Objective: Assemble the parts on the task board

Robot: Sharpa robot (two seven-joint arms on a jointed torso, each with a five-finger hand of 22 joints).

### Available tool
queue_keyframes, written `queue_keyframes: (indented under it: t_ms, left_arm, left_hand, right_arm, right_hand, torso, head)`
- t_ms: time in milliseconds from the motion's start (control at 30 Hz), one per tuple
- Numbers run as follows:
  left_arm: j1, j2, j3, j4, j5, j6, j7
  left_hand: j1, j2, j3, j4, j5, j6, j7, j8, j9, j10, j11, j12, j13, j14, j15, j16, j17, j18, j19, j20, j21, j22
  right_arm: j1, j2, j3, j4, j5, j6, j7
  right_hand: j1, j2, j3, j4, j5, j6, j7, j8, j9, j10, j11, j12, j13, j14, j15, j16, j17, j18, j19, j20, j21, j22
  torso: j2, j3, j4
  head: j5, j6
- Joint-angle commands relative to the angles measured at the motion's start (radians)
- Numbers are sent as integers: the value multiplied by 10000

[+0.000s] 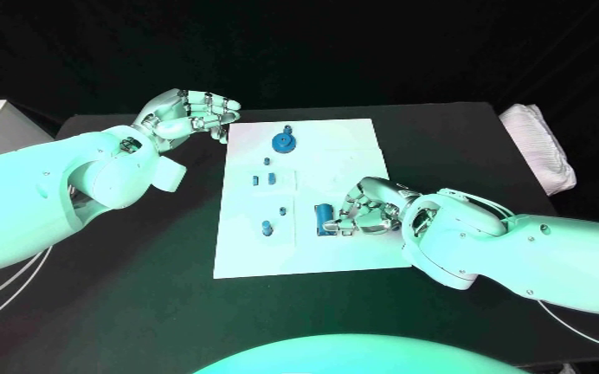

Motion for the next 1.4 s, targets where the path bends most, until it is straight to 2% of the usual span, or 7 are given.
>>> queue_keyframes:
  t_ms: [33,167,300,533,867,1200,1400]
  left_arm:
    - [4,0,5,2,56,126,30]
    - [4,-4,5,-2,56,126,18]
    - [4,-4,5,-5,56,129,14]
    - [4,-2,5,-4,56,137,13]
    - [4,-5,5,1,56,149,6]
    - [4,-20,5,5,56,175,-11]
    - [4,-36,5,4,56,180,-17]
  left_hand:
    - [-103,36,9,67,34,-75,41,53,-12,-84,16,82,15,-35,57,67,-12,141,12,66,-63,-19]
    - [-103,39,11,70,34,-74,41,55,-12,-86,16,85,15,-36,58,68,-12,141,13,67,-66,-21]
    - [-103,39,11,70,34,-74,41,55,-12,-86,16,85,15,-36,58,68,-12,141,13,67,-66,-21]
    - [-101,48,16,76,36,-70,41,63,-12,-93,17,93,16,-38,59,71,-14,141,15,68,-71,-25]
    - [-100,58,22,85,35,-59,38,77,-10,-102,17,104,17,-41,60,74,-16,142,18,70,-78,-31]
    - [-100,58,22,85,35,-59,38,77,-10,-102,17,104,17,-41,60,74,-16,142,18,70,-78,-31]
    - [-101,66,25,95,34,-48,37,91,-9,-109,17,115,19,-44,61,77,-18,142,22,72,-86,-37]
  right_arm:
    - [-9,-63,2,85,135,-54,794]
    - [-9,-135,1,108,102,109,861]
    - [-10,-143,0,83,30,175,801]
    - [-11,-63,0,-8,-178,145,493]
    - [-20,180,1,-214,-506,-129,22]
    - [-40,271,1,-259,-630,-77,40]
    - [-48,31,1,-135,-204,-611,538]
  right_hand:
    - [534,-146,123,7,-290,-45,0,31,-19,554,50,25,1897,1031,4,-19,2510,-99,237,13,-66,666]
    - [1294,-351,483,-6,-554,-10,-14,44,-61,571,36,47,1929,1033,-9,-16,2518,-105,253,1,-52,704]
    - [1424,-397,595,1,-622,10,-17,45,-76,578,32,57,1940,1035,-10,-13,2525,-111,264,-2,-30,727]
    - [1586,-265,816,8,-622,72,-42,55,-102,607,12,109,1978,1043,-25,3,2559,-122,287,-12,15,773]
    - [1506,136,1051,22,-485,138,-76,48,-152,653,-19,192,2037,1046,-50,9,2572,-137,321,-34,77,838]
    - [1517,78,1046,-4,-470,131,-81,42,-164,656,-25,196,2043,1045,-56,6,2567,-135,321,-40,67,836]
    - [1393,-69,980,20,-400,84,-47,12,-191,588,-1,24,1952,1029,-46,-27,2497,-106,277,-40,-79,740]
  torso:
    - [3,-2,-1]
    - [-4,-1,7]
    - [1,-6,8]
    - [6,-9,11]
    - [11,-12,27]
    - [-1,-12,5]
    - [-6,-7,2]
  head:
    - [14,9]
    - [10,-14]
    - [7,-9]
    - [-5,-19]
    - [1,-45]
    - [10,-63]
    - [9,-34]
